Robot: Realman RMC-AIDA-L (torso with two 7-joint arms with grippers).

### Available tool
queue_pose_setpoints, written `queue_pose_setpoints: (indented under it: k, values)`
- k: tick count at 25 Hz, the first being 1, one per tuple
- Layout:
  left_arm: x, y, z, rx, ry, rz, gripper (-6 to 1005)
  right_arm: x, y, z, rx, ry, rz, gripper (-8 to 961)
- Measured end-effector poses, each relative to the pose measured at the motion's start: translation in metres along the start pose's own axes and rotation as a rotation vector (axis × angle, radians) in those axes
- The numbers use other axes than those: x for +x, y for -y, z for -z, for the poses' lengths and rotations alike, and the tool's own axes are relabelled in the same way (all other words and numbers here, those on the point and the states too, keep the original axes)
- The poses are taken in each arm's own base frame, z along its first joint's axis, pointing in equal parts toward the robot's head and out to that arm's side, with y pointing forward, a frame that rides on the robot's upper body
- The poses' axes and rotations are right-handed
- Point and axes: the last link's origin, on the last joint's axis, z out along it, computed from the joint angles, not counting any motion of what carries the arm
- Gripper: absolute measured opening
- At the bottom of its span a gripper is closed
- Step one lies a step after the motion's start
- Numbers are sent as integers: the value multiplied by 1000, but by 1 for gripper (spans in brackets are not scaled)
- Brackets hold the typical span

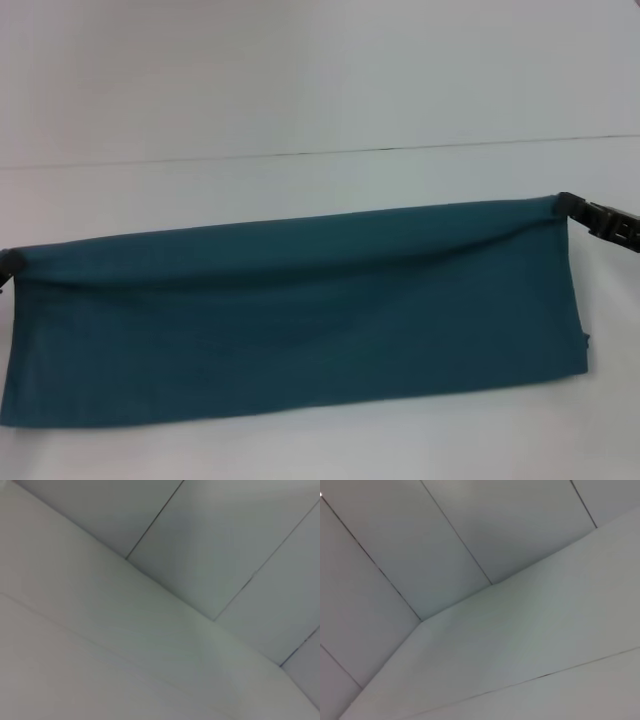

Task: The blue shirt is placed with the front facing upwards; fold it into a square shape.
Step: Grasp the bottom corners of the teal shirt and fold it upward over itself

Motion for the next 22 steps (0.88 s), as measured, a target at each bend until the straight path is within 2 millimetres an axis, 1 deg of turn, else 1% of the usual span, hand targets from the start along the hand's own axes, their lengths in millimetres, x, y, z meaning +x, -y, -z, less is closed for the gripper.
queue_pose_setpoints:
  k: [5,8,11,22]
  values:
    - [1,1,-6,26,-1,-6,39,1,-5,-17,11,-17,16,67]
    - [0,1,-7,34,-4,-4,39,5,-9,-28,16,-40,20,71]
    - [-1,0,-9,35,-4,-4,39,11,-12,-35,21,-60,27,75]
    - [-5,3,-12,74,6,0,49,13,-5,-36,81,-40,-3,88]
